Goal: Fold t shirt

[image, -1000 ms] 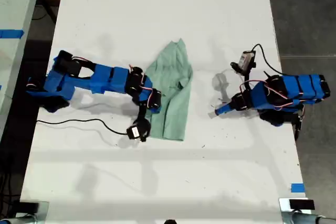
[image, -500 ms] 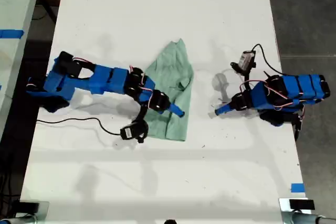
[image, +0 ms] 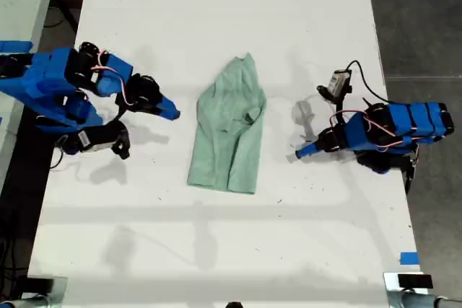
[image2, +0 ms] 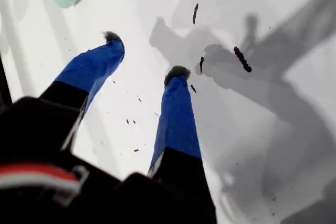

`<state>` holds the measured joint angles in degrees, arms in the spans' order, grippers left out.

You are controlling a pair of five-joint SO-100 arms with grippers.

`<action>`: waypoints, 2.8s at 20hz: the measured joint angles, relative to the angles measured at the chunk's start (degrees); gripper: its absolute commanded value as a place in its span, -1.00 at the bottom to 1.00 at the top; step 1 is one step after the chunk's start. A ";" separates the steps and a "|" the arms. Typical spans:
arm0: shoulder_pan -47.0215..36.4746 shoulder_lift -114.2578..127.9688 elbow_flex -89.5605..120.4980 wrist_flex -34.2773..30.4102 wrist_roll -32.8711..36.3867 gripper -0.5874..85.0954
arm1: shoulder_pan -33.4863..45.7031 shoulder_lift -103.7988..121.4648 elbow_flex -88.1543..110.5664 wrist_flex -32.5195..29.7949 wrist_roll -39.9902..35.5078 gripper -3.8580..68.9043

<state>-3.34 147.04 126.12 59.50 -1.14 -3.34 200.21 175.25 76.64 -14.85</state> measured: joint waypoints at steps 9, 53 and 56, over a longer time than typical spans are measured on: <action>-2.55 58.62 55.81 -2.99 5.54 -0.99 | 0.00 0.00 0.00 0.00 0.00 -0.40; -4.83 59.24 57.66 0.62 3.16 -0.99 | 10.72 0.00 0.09 -0.70 10.20 -0.84; -4.83 59.24 57.66 0.62 3.16 -0.99 | 11.16 0.00 0.09 -0.70 9.67 -0.90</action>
<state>-8.17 206.28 183.78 60.12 2.02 7.82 200.21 175.34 75.94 -5.19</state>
